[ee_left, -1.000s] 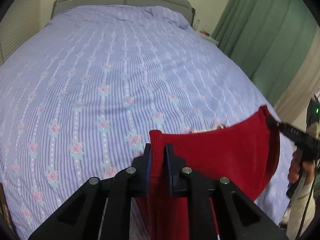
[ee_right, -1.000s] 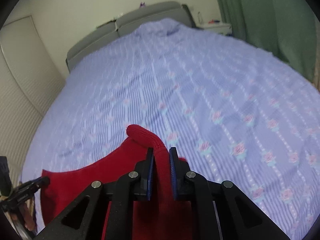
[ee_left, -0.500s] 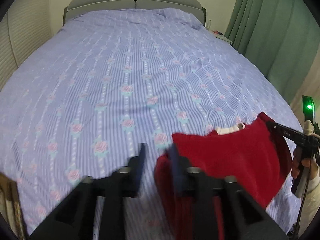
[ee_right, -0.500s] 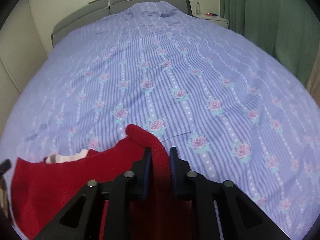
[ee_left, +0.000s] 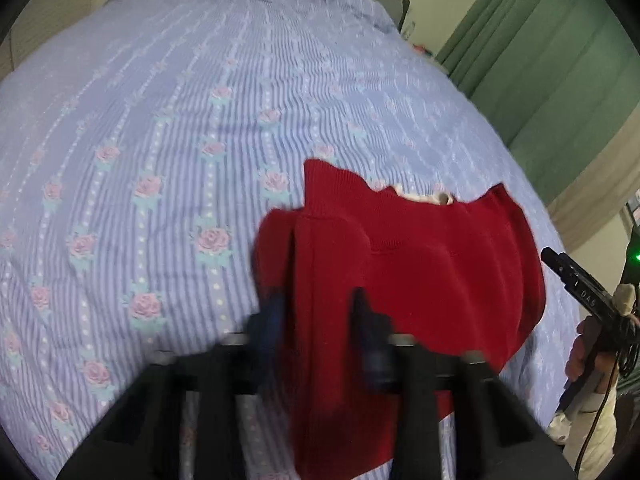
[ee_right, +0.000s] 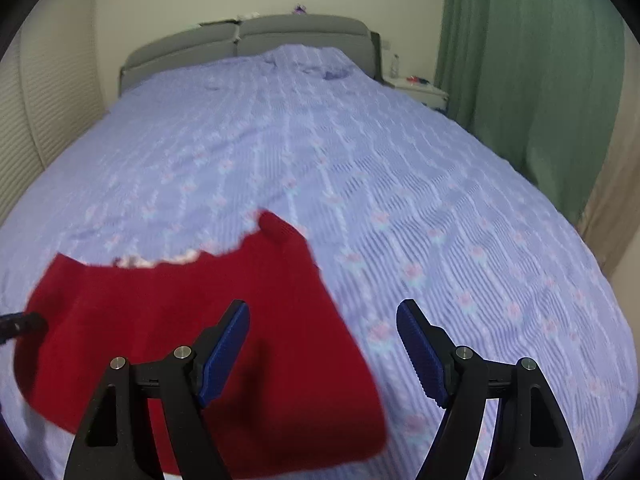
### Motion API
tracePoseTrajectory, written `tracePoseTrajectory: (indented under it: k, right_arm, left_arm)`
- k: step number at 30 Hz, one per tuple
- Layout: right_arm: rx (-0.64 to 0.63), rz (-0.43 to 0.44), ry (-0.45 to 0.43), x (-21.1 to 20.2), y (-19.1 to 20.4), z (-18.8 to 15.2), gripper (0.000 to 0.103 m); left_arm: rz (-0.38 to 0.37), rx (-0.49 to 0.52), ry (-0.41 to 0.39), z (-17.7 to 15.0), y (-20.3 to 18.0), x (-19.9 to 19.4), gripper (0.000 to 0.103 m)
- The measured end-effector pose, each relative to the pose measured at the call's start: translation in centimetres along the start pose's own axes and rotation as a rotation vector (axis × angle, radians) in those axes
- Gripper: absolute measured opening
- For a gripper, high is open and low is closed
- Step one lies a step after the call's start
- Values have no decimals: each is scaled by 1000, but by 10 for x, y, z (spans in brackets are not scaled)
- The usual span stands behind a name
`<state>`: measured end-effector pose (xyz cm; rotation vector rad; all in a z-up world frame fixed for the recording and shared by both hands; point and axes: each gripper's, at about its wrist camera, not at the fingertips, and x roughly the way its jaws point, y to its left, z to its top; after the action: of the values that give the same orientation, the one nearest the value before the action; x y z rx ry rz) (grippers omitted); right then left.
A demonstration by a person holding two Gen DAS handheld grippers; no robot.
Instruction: Fold small clothes
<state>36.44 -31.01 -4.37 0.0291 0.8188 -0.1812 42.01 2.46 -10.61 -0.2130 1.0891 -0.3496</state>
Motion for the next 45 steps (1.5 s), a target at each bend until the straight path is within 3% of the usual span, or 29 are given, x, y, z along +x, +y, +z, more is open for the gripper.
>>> tracePoseTrajectory:
  k: [2, 5, 7, 10, 14, 16, 19, 21, 24, 26, 33, 39, 45]
  right_arm:
    - [32, -2, 34, 5, -10, -5, 76]
    - [50, 11, 44, 6, -10, -9, 76]
    - [31, 20, 4, -1, -6, -12, 76]
    - [-25, -15, -6, 1, 7, -16, 76]
    - [-49, -79, 90, 29, 11, -26, 76]
    - [-34, -80, 122, 38, 7, -31, 76]
    - [-2, -83, 125, 35, 5, -34, 76]
    - [1, -89, 109, 23, 9, -32, 76]
    - [3, -53, 45, -5, 20, -27, 76]
    - [-28, -44, 10, -25, 35, -23, 76]
    - [-135, -16, -11, -57, 91, -20, 76]
    - [-187, 3, 2, -66, 128, -31, 76]
    - [-223, 24, 21, -67, 148, -43, 76]
  left_arm:
    - [26, 19, 12, -1, -8, 1, 12]
    - [59, 58, -95, 2, -19, -25, 11]
    - [56, 60, -139, 5, -18, -35, 11]
    - [70, 10, -70, 5, -4, -15, 11]
    - [49, -28, -31, -5, 13, 5, 13]
    - [27, -51, -33, -8, 18, 7, 20]
    - [50, -6, -41, -13, 13, -1, 28]
    - [81, 43, -57, -11, 7, -11, 32]
    - [148, 95, -105, -11, 0, -34, 56]
    - [163, 110, -137, -14, -1, -48, 59]
    - [39, -5, -150, -32, 21, -72, 61]
    - [31, 43, -145, -54, 24, -80, 63]
    - [-12, -33, -140, -70, 41, -76, 70]
